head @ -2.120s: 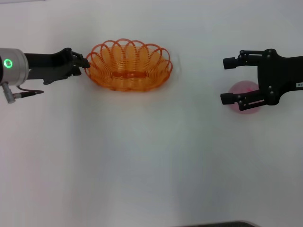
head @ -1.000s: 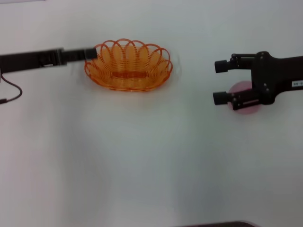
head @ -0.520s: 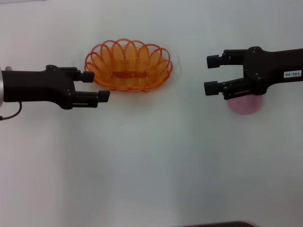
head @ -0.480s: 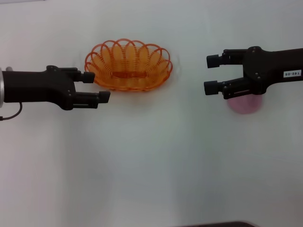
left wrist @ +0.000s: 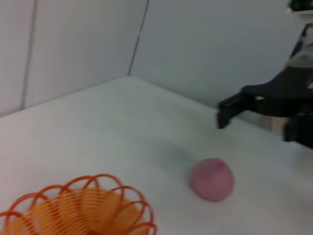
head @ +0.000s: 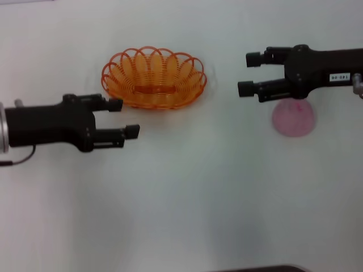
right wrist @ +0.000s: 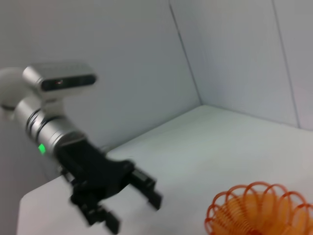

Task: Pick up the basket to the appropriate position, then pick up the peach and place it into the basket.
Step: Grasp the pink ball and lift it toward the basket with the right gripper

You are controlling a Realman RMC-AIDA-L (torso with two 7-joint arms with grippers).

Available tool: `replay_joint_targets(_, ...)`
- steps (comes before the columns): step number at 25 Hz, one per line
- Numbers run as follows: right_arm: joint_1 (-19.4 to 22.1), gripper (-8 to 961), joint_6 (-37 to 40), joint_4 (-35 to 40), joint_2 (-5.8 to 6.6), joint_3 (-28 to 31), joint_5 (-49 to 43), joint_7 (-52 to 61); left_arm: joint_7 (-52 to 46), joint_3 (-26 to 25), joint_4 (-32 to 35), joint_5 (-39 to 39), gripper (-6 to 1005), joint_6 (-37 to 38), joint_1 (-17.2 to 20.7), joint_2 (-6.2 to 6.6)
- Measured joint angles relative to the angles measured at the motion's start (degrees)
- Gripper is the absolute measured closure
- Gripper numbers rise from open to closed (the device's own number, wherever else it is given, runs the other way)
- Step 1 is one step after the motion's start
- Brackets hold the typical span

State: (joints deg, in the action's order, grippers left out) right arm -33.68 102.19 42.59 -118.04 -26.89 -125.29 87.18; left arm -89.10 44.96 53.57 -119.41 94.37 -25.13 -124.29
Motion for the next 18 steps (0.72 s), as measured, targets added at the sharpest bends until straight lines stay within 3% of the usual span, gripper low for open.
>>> replay_joint_targets(5,0.8,58,-2.0,0.1,0.26,0.1,2.7,-0.1,5.6,-4.0,-6.2,2.6,231,0.5,2.6,-0.19)
replay_joint_targets(12,1.2,58,-3.4,-0.1,0.10,0.2,4.5,-0.9,19.8,-16.1,-14.1,2.8,216,6.6,6.8,-0.02)
replay_joint_targets(18,0.6,59,-7.1,-0.1,0.06,0.2,5.2,-0.3,22.9,-17.4,-14.7,1.3,117,8.0,8.4,-0.11)
